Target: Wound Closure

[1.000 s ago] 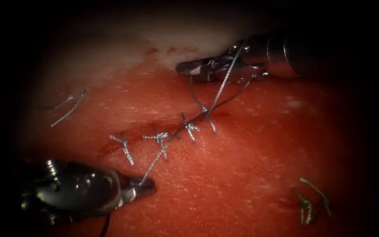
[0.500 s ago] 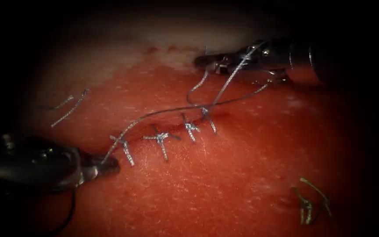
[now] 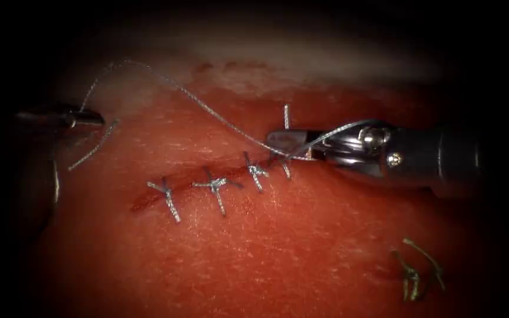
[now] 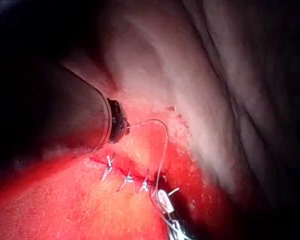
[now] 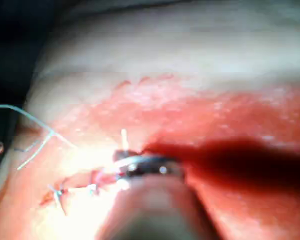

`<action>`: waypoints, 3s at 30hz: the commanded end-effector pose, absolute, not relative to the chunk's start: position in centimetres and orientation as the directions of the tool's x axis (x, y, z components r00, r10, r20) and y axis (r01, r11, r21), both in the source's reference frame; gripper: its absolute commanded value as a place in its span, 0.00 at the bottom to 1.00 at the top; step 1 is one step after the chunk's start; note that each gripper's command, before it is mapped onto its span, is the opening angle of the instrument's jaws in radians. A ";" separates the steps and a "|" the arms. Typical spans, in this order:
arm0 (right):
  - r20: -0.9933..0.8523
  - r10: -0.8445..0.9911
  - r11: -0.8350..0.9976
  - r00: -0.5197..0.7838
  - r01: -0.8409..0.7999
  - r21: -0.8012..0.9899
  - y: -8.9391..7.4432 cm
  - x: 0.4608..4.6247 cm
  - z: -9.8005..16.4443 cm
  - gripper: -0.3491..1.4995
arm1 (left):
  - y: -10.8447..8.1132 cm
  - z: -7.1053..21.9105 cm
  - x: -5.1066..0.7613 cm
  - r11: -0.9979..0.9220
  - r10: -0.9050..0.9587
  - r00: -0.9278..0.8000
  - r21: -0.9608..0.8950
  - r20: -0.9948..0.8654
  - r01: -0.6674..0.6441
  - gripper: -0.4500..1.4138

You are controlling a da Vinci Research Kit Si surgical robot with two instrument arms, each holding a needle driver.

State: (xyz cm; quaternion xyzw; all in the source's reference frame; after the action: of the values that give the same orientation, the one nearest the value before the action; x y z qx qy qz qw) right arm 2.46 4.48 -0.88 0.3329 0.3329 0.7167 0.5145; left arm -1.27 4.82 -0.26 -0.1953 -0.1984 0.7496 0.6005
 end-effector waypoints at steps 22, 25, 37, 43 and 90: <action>0.030 0.984 -0.120 -0.178 -0.524 0.843 4.0 2.32 -1.1 0.00 | 5.2 0.5 -2.11 -0.284 0.954 -0.286 -0.580 -0.091 -0.764 0.46; 0.019 0.985 -0.109 -0.173 -0.526 0.843 4.0 2.32 -1.1 0.00 | 5.1 0.5 -2.09 -0.468 0.878 -0.437 -0.550 -0.198 -0.692 0.59; -0.004 0.986 -0.086 -0.167 -0.529 0.844 4.0 2.38 -1.1 0.00 | 5.3 -0.3 -1.68 -0.668 0.742 -0.585 -0.437 -0.327 -0.602 0.66; -0.024 0.987 -0.064 -0.157 -0.533 0.844 4.0 2.42 -1.1 0.00 | 5.3 -0.9 -1.62 -0.837 0.545 -0.764 -0.179 -0.344 -0.517 0.62; -0.066 0.989 -0.017 -0.134 -0.538 0.843 4.0 2.43 -1.1 0.00 | 4.9 0.8 -3.38 -0.963 -0.147 -0.898 -0.147 -0.415 0.226 0.05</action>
State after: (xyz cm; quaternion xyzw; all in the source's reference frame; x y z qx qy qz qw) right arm 2.36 4.00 -1.17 0.2938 0.3817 0.6496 0.5882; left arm -3.33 4.95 0.75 -0.2043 -0.0943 0.9690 -0.1021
